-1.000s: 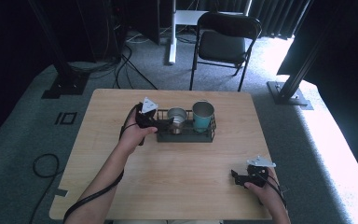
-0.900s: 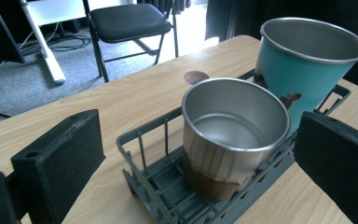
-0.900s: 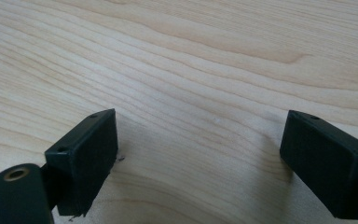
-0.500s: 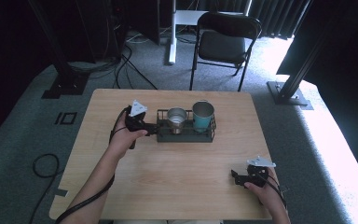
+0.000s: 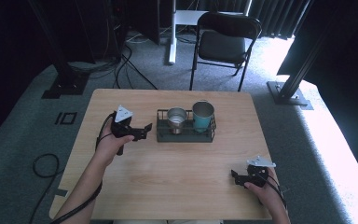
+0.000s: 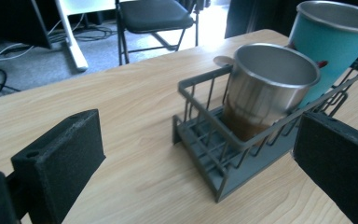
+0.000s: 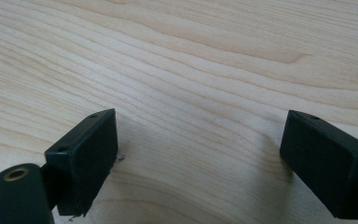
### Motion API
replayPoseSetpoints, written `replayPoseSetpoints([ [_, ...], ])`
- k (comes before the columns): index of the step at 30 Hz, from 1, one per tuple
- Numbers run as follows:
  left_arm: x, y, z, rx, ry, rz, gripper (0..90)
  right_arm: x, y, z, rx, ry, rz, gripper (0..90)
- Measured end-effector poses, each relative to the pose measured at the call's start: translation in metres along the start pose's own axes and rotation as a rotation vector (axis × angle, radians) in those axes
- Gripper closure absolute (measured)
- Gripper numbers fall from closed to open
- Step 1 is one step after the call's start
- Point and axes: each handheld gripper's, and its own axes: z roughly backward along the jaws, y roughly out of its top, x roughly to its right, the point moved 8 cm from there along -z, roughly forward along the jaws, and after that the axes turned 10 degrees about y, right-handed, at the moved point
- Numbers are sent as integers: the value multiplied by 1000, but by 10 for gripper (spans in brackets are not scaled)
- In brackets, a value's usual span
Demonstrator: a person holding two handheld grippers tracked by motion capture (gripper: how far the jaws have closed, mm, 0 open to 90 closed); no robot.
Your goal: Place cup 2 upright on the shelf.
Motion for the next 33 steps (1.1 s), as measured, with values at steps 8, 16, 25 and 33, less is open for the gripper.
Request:
replayPoseSetpoints([
  [8, -15, -16, 13, -16, 25, 22, 24, 0, 0, 0, 0, 0, 0, 109],
  [16, -25, -24, 25, -7, 45, 21, 24, 0, 0, 0, 0, 0, 0, 109],
  [25, -37, -49, 38, -28, 63, 45, 24, 0, 0, 0, 1, 0, 0, 109],
  [33, -52, -70, 52, -51, 114, 63, 25, 0, 0, 0, 0, 0, 0, 110],
])
